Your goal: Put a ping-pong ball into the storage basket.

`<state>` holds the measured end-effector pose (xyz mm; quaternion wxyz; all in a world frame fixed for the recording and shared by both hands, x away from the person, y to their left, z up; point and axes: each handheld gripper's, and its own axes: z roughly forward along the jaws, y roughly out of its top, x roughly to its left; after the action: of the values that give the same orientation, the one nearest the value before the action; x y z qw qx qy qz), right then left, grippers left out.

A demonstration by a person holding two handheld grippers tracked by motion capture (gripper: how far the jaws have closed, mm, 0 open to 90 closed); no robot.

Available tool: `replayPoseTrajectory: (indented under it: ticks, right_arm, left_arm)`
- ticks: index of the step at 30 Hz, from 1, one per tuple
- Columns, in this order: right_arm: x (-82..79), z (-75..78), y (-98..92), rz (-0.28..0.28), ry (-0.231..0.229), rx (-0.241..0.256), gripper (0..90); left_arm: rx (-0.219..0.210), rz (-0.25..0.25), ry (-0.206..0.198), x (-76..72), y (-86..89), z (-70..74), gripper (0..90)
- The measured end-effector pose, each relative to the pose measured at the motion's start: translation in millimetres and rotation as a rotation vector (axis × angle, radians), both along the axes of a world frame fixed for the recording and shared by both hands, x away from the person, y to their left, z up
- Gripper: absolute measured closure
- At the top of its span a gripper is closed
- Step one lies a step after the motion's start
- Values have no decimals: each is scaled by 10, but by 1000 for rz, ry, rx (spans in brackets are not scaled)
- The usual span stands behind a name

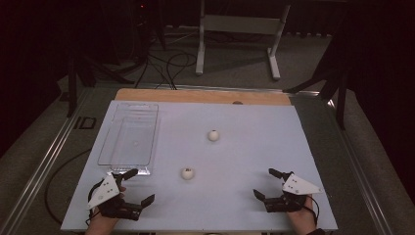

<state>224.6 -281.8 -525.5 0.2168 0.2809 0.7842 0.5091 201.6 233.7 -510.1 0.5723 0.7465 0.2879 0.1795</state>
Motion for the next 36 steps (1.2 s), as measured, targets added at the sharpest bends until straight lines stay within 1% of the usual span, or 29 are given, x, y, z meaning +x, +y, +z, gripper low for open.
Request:
replayPoseTrajectory:
  ticks: [2,4,5,7,10,11,14,18,19,23,25,28,32,36]
  right_arm:
    - [-4,-2,-1,-1,-5,-1,87]
    - [-7,-2,-11,-16,-27,-3,87]
    - [-6,-3,-19,-11,-34,0,88]
    - [-7,-9,-20,-10,-32,7,88]
    - [-12,-25,0,-19,-53,-6,88]
    - [-12,-23,-3,-17,-50,-2,88]
    - [-15,-13,-17,-21,-49,8,88]
    - [-17,-2,-20,-27,-57,8,88]
    - [-25,6,-15,-31,-62,-1,87]
    - [-32,20,-14,-33,-67,-1,87]
    - [-37,27,-11,-36,-82,-11,87]
    - [-44,30,-7,-38,-83,1,87]
    - [-51,37,-8,-38,-92,-3,87]
    - [-55,41,-9,-38,-92,3,87]
  left_arm:
    - [3,1,1,-3,-2,-4,2]
    - [1,-6,-5,-7,-5,-2,2]
    - [1,-6,-5,-7,-5,-2,2]
    - [-5,-8,-8,-9,-5,0,2]
    - [-10,-6,-5,-2,3,-8,2]
    - [-15,1,-6,-2,9,-7,2]
    - [-17,-2,-6,-2,14,-8,2]
    - [-14,-3,-5,-7,10,-13,2]
    - [-14,-2,-5,-9,11,-13,2]
    - [-12,1,-5,-11,14,-12,2]
    - [-13,4,-6,-13,15,-6,2]
    - [-22,6,-5,-16,15,6,1]
    - [-10,21,4,-17,9,32,1]
    - [-12,26,3,-20,11,77,1]
